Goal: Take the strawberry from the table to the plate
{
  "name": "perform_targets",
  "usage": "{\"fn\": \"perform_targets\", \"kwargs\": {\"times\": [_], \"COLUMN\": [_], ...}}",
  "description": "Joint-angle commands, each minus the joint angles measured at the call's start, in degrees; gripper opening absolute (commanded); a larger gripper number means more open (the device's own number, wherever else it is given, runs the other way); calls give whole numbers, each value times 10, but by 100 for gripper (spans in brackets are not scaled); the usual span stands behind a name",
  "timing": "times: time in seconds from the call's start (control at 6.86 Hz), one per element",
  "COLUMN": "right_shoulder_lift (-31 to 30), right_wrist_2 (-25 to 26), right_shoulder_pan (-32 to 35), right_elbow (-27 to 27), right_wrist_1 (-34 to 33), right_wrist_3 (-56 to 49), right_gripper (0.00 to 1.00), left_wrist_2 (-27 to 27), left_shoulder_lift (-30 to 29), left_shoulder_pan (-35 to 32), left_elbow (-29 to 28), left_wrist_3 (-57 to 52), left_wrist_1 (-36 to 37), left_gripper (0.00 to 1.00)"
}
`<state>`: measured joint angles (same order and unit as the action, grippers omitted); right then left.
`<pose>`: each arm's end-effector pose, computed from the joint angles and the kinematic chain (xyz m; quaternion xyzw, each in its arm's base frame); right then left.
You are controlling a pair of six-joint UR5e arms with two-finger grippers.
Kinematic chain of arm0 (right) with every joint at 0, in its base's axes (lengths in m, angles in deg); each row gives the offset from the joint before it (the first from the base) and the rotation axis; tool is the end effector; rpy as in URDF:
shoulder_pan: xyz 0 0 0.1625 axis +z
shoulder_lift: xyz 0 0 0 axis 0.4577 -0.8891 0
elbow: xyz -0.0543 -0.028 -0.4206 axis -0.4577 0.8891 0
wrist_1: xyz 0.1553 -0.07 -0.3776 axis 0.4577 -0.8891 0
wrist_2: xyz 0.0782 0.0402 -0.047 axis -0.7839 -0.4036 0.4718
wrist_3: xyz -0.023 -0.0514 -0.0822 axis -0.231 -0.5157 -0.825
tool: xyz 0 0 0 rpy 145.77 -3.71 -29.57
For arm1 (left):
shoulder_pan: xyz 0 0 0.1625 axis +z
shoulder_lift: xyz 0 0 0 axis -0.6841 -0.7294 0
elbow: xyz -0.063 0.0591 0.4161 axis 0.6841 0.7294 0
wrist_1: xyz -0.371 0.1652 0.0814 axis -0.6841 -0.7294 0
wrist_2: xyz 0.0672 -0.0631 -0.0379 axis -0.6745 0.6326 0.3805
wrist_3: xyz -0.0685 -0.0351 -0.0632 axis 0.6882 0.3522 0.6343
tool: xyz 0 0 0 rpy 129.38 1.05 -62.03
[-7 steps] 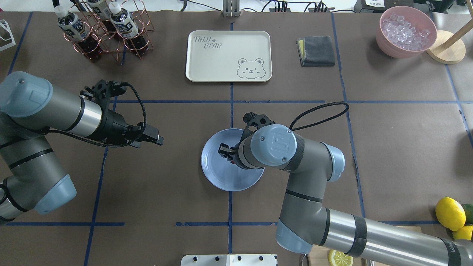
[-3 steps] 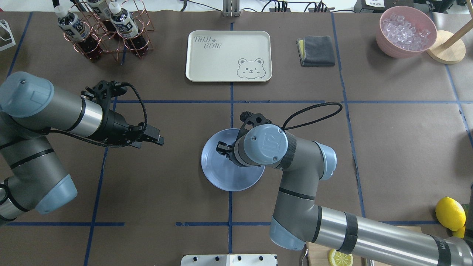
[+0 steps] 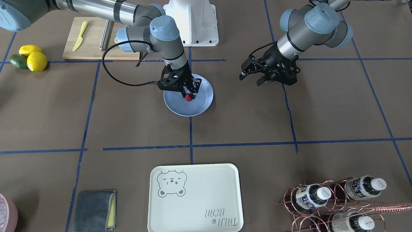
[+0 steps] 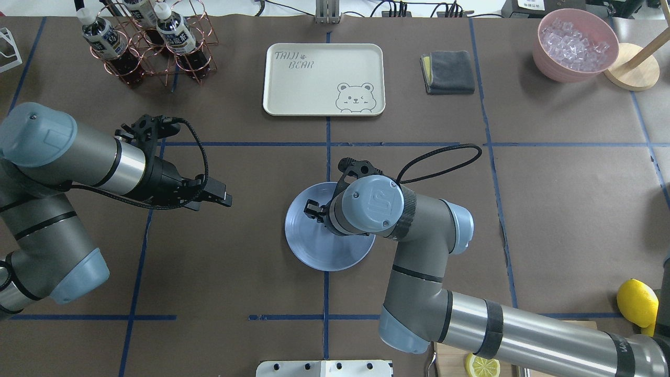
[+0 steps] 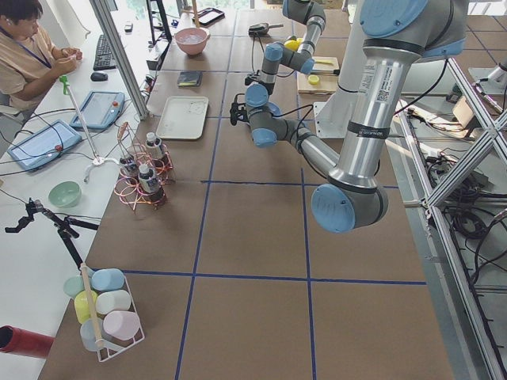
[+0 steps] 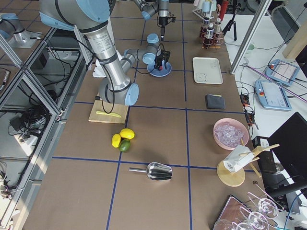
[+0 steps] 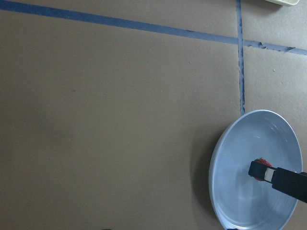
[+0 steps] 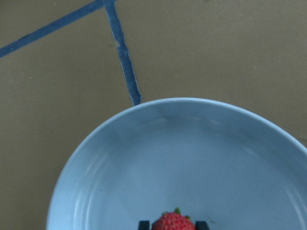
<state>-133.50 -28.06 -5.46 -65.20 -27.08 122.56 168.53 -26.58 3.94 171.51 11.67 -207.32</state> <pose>-0.6165 -0.3762 0.2296 0.0096 -0.4754 0.1795 0.8612 0.3869 -0.4138 0.3153 0.0261 0.5872 0.0092 0.8089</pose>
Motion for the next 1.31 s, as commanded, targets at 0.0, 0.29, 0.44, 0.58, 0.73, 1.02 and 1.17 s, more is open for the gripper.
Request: {"fn": "perform_targets", "kwargs": {"times": [0.0,0.29,0.44,0.58,0.73,1.02,1.17], "right_shoulder_lift": [-8,-100,-169,-236,-300,-409,-443], "right_wrist_2": [-7,-84,-140,-179,-221,-329,-357], "right_shoulder_pan": [3,52,99,144,208,367,438], "right_elbow": [-24,-169,-221,-245,-259,-256,-243], "right_wrist_1": [-4,-66,-66,-63,-60,-64,-79], "right_wrist_3": [-2,-24,-63,-147,-258,-488,-601], "right_gripper": [100,100,100,100,100,100,100], "left_wrist_2": [-1,-2,-4,-13,-12,-5,-3], "left_shoulder_lift": [3,21,42,76,117,182,192], "left_shoulder_pan": [0,-15,-28,-52,-93,-206,-263], "left_elbow": [0,1,-3,-2,1,0,0], "left_wrist_3": [-2,-15,-65,-149,-244,-457,-557], "left_wrist_1": [0,0,1,2,2,17,66], "left_gripper": [84,99,99,99,99,100,100]}}
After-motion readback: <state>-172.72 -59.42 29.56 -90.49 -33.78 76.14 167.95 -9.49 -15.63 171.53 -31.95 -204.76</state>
